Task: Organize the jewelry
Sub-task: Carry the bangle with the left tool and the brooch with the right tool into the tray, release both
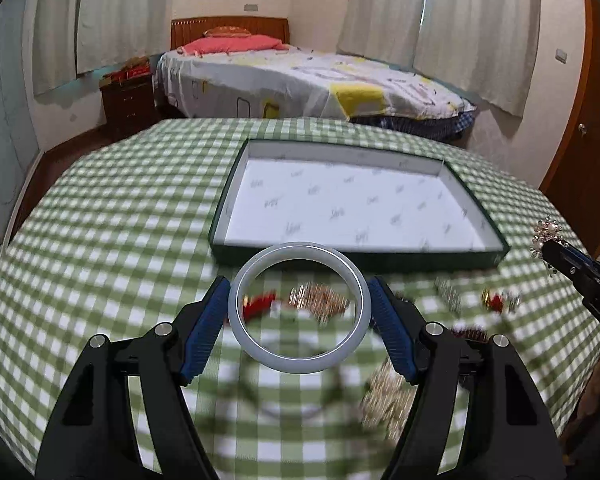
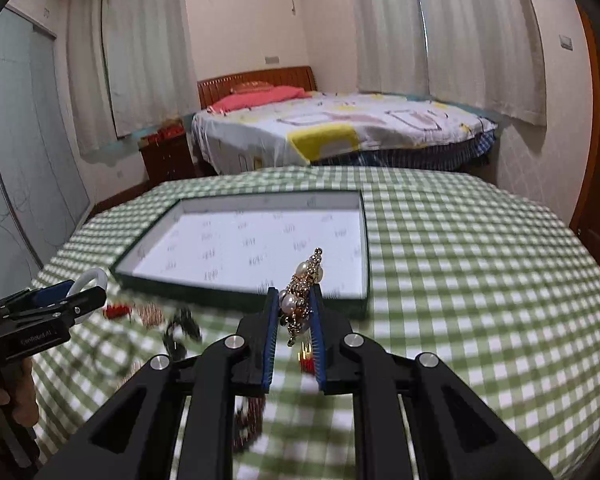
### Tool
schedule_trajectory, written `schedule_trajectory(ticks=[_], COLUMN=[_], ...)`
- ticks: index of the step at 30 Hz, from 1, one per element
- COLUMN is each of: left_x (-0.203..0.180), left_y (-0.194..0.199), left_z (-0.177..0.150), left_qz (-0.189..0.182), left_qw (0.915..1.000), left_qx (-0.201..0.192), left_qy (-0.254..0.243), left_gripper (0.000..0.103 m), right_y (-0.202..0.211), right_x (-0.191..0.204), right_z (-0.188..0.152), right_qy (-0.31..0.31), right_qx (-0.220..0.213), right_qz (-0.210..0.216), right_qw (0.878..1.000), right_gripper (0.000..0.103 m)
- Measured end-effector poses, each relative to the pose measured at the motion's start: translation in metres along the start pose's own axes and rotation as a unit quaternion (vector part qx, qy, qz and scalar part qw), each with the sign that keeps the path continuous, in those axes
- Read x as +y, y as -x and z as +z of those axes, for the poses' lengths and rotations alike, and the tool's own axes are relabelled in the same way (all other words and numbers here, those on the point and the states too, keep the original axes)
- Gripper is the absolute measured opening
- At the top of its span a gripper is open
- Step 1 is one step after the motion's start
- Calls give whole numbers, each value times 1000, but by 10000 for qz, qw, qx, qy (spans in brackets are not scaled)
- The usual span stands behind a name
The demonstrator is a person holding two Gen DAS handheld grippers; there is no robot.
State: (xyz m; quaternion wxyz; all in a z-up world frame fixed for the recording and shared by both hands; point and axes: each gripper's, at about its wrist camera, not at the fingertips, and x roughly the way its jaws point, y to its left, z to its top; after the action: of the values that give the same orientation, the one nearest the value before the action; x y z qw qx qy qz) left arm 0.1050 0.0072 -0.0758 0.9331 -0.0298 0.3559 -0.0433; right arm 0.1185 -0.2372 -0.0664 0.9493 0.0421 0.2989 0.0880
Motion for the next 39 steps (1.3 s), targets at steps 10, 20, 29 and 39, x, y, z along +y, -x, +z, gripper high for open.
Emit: schedule_trajectory(ticks=[10, 20, 29, 39], left_x=[-15, -12, -3, -8], left_y=[-38, -115, -148, -152], left_z=[62, 62, 51, 47], left_qz=[-98, 5, 15, 12], left_qw=[9992, 9994, 9968, 9962], left_qx=[-366, 333, 799, 855], left_qy=[-100, -126, -70, -132], left_gripper=[69, 69, 69, 70], right_y=[-34, -96, -126, -126], right_x=[-2, -14, -25, -27], right_z=[46, 32, 17, 17], right_qy=[-24, -197, -317, -330], right_qx=[-301, 425, 1009, 1085], right_qz=[80, 34, 8, -2], right_qw=[9995, 9989, 9944, 9936], right_gripper=[16, 16, 16, 19])
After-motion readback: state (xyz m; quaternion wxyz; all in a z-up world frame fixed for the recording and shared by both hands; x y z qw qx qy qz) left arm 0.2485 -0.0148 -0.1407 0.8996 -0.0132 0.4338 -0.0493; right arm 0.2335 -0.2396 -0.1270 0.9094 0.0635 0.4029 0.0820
